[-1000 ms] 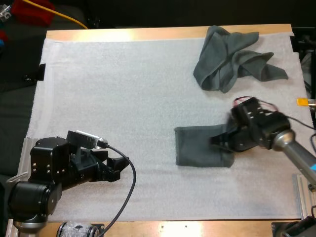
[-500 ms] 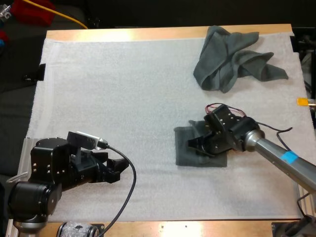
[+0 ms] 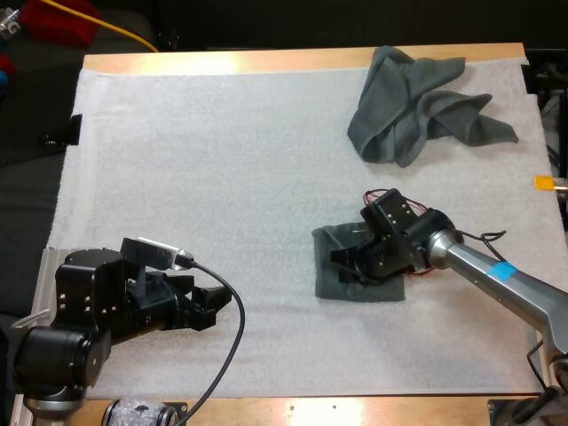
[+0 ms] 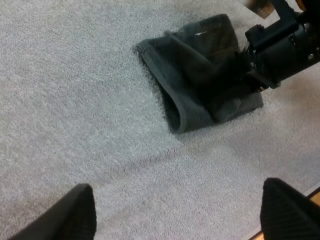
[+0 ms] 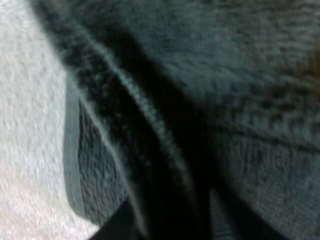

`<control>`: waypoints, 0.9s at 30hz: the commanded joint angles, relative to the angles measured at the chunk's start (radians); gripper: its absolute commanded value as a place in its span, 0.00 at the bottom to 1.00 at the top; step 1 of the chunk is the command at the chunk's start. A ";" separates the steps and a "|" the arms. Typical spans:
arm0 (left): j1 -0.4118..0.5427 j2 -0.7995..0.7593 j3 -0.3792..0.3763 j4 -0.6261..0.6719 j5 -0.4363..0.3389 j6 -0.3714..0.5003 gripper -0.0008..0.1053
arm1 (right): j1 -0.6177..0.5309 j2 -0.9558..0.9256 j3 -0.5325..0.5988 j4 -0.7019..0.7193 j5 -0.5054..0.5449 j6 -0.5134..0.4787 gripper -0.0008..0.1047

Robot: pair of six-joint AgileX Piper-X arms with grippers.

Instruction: Pick towel from pile, fold and stack

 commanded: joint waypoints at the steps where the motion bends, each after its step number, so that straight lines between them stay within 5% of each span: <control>1: -0.005 -0.001 -0.005 0.000 -0.005 -0.001 0.63 | 0.001 -0.003 -0.009 -0.006 -0.011 0.005 0.40; 6: -0.005 -0.001 -0.005 0.000 -0.005 -0.001 0.63 | 0.001 -0.005 -0.009 -0.016 -0.020 0.005 0.60; 14: -0.005 -0.001 -0.005 0.000 -0.005 0.006 0.63 | 0.002 -0.021 -0.009 -0.105 -0.147 0.029 0.61; 27: -0.005 -0.001 -0.005 -0.002 -0.005 0.006 0.63 | 0.120 -0.021 -0.009 -0.139 -0.083 0.059 0.61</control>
